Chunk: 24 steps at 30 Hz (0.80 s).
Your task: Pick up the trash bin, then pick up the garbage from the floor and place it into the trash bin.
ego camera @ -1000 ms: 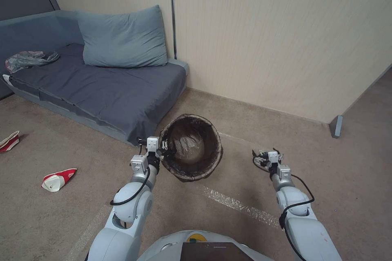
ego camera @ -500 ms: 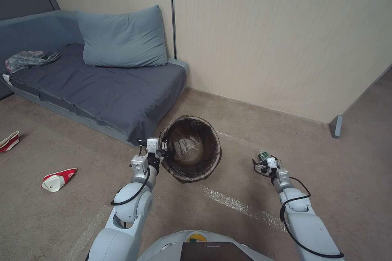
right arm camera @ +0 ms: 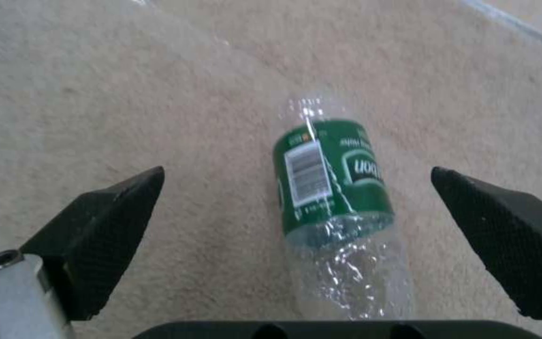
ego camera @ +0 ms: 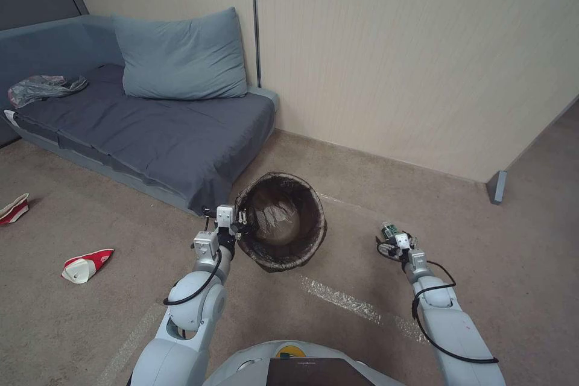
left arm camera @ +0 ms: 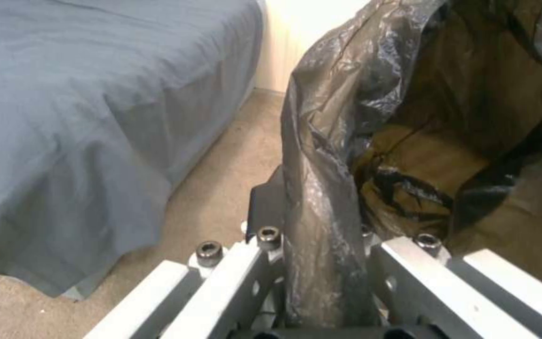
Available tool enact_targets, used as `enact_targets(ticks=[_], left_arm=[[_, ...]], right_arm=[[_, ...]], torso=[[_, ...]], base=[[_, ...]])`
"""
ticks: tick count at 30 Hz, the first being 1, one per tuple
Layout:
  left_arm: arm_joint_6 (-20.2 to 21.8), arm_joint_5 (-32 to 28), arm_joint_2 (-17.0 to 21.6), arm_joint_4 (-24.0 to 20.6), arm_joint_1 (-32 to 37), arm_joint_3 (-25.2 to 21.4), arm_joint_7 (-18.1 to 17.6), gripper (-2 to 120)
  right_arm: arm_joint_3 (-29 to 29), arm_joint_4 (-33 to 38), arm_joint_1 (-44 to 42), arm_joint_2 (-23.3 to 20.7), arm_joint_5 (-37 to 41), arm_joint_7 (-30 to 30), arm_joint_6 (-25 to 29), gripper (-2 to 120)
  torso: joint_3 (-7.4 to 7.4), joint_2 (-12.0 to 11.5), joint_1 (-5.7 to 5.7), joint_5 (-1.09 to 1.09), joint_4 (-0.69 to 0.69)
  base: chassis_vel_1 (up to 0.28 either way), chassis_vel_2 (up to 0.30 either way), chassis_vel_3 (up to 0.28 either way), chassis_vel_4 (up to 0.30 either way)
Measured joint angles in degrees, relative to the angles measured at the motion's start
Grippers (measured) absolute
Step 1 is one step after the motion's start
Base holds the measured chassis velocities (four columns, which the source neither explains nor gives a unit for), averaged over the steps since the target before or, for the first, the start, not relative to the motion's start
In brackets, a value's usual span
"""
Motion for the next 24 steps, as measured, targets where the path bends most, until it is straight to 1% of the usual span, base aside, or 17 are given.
enact_targets(ticks=[2,4,5,7,9,10,12,14,15,16,17,18,19,20,22,23,24], left_arm=[[0.0,0.2,0.0,0.0,0.1,0.1,0.0,2],[0.0,0.2,0.0,0.0,0.2,0.1,0.0,2],[0.0,0.3,0.0,0.0,0.2,0.1,0.0,2],[0.0,0.3,0.0,-0.1,0.2,0.1,0.0,2],[0.0,0.3,0.1,-0.1,0.3,0.1,0.0,2],[0.0,0.3,0.1,-0.1,0.3,0.1,0.0,2],[0.0,0.4,0.1,-0.1,0.4,0.1,0.0,2],[0.0,0.5,0.1,-0.1,0.5,0.1,0.0,2],[0.0,0.5,0.1,-0.1,0.5,0.1,0.0,2],[0.0,0.5,0.1,-0.2,0.5,0.1,0.0,2],[0.0,0.5,0.1,-0.2,0.5,0.1,0.0,2],[0.0,0.5,0.1,-0.2,0.5,0.1,0.0,2],[0.0,0.5,0.1,-0.2,0.5,0.0,0.0,2],[0.0,0.5,0.1,-0.2,0.5,0.0,0.0,2],[0.0,0.5,0.2,-0.2,0.5,0.0,0.0,2],[0.0,0.5,0.2,-0.2,0.5,0.0,0.0,2],[0.0,0.5,0.2,-0.2,0.4,0.0,0.0,2]], right_arm=[[0.0,-4.2,2.1,-0.2,-0.4,0.3,0.3,100],[0.0,-5.5,2.6,-0.2,-0.6,0.5,0.5,100],[0.0,-8.6,4.0,-0.4,-1.1,0.8,1.0,100],[0.0,-9.6,4.4,-0.4,-1.2,0.8,1.1,100],[0.1,-13.4,5.9,-0.7,-1.5,0.9,1.7,100],[0.1,-13.4,5.9,-0.7,-1.5,0.9,1.7,100],[0.2,-16.4,7.1,-0.8,-1.5,0.8,2.2,100],[0.2,-18.2,7.8,-1.0,-1.2,0.5,2.7,94],[0.2,-18.2,7.8,-1.0,-1.2,0.5,2.7,94],[0.2,-18.9,8.1,-1.0,-0.9,0.4,2.9,90],[0.3,-20.0,8.5,-1.1,-0.5,0.3,3.3,84],[0.3,-20.0,8.5,-1.1,-0.5,0.3,3.3,84],[0.4,-20.3,8.6,-1.1,-0.4,0.3,3.5,80],[0.5,-20.9,8.7,-1.2,-0.4,0.2,3.8,74],[0.5,-21.0,8.7,-1.2,-0.3,0.2,4.0,65],[0.5,-21.0,8.7,-1.2,-0.3,0.2,4.0,65],[0.6,-21.0,8.6,-1.2,-0.3,0.2,4.0,58]], torso=[[0.00,0.0,0.00,0.00,0.00],[0.00,0.0,0.00,0.00,0.00],[0.00,0.0,0.00,0.00,0.00],[0.00,0.0,0.00,0.00,0.00],[0.00,0.0,0.00,0.00,0.00],[0.00,0.0,0.00,0.00,0.00],[0.00,0.0,0.00,0.00,0.00],[0.00,0.0,0.00,0.00,0.00],[0.00,0.0,0.00,0.00,0.00],[0.00,0.0,0.00,-0.03,0.00],[-0.01,0.0,0.00,-0.03,0.00],[-0.01,0.0,0.00,-0.03,0.00],[-0.01,0.0,0.00,-0.03,0.00],[-0.01,0.0,0.00,-0.02,0.02],[-0.01,0.0,0.00,0.01,0.02],[-0.01,0.0,0.00,0.01,0.02],[-0.01,0.0,0.00,0.02,0.03]], base=[[0.000,0.000,0.000,0.000],[0.000,0.000,0.000,0.000],[0.000,0.000,0.000,0.000],[0.000,0.000,0.000,0.000],[0.000,0.000,0.000,0.000],[0.000,0.000,0.000,0.000],[0.000,0.000,0.000,0.000],[0.000,0.000,0.000,0.000],[0.000,0.000,0.000,0.000],[0.000,0.000,0.000,0.000],[0.000,0.000,0.000,0.000],[0.000,0.000,0.000,0.000],[0.000,0.000,0.000,0.000],[0.000,0.000,0.000,0.000],[0.000,0.000,0.000,0.000],[0.000,0.000,0.000,0.000],[0.000,0.000,0.000,0.000]])
